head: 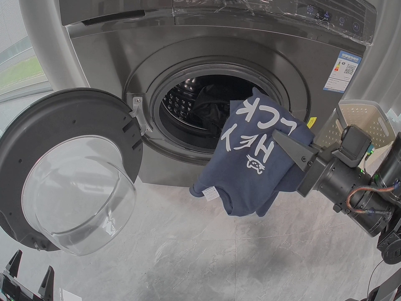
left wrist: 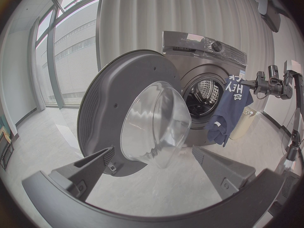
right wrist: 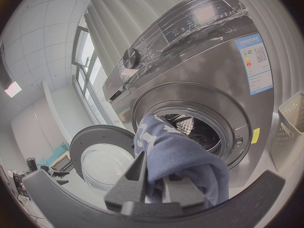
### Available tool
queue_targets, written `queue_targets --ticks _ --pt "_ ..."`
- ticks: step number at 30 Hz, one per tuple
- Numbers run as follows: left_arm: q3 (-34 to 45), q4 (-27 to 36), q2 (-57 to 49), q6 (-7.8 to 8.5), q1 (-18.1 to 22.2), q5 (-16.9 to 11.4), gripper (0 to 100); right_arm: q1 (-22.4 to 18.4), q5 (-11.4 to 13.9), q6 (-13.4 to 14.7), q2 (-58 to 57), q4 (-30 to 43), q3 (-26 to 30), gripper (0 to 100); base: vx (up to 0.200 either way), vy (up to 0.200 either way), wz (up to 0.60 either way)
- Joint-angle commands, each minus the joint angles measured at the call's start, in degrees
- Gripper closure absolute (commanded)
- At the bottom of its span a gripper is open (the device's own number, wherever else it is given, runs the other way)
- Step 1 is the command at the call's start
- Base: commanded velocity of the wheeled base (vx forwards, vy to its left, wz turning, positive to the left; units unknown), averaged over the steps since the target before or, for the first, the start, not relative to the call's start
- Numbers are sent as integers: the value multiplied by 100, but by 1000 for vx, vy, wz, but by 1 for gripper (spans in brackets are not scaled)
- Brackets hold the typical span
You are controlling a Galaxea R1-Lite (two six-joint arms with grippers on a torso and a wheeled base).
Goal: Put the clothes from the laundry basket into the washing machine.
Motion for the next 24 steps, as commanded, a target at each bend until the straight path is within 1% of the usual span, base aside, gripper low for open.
queue_targets --ticks 1,5,6,7,8,9,12,16,19,20,21,22,23,24 --pt "101 -1 -101 16 2 -18 0 300 -276 50 359 -35 -303 100 0 0 0" --pt "101 -1 -92 16 -7 -45 0 406 -303 129 368 -44 -426 100 0 0 0" --pt "101 -9 -101 60 11 -45 0 388 -303 173 385 -44 -435 100 0 0 0" --pt "101 -27 -101 218 11 -97 0 353 -303 217 438 -53 -452 100 0 0 0" --pt "101 -45 -101 359 2 -238 0 344 -303 243 464 -70 -479 100 0 0 0" --pt "101 -45 -101 412 -7 -370 0 344 -303 261 491 -70 -531 100 0 0 0" --pt "101 -45 -101 368 -7 -370 0 344 -303 305 508 -70 -619 100 0 0 0" --pt "101 -45 -101 359 -7 -361 0 274 -311 349 526 -70 -698 100 0 0 0" --pt "66 -124 -101 262 11 -335 0 186 -311 340 526 -62 -733 100 0 0 0" --pt "-417 -598 -48 -116 37 -291 0 133 -303 349 517 -62 -733 100 0 0 0" --pt "-830 -827 66 -256 81 -317 0 116 -303 340 526 -62 -733 100 0 0 0" --pt "-1226 -959 391 -335 178 -475 0 116 -303 340 535 -62 -742 100 0 0 0" --pt "-1437 -985 787 -344 213 -686 0 116 -303 340 543 -53 -777 100 0 0 0" --pt "-1472 -976 1138 -326 204 -1143 0 116 -303 340 596 -53 -865 100 0 0 0"
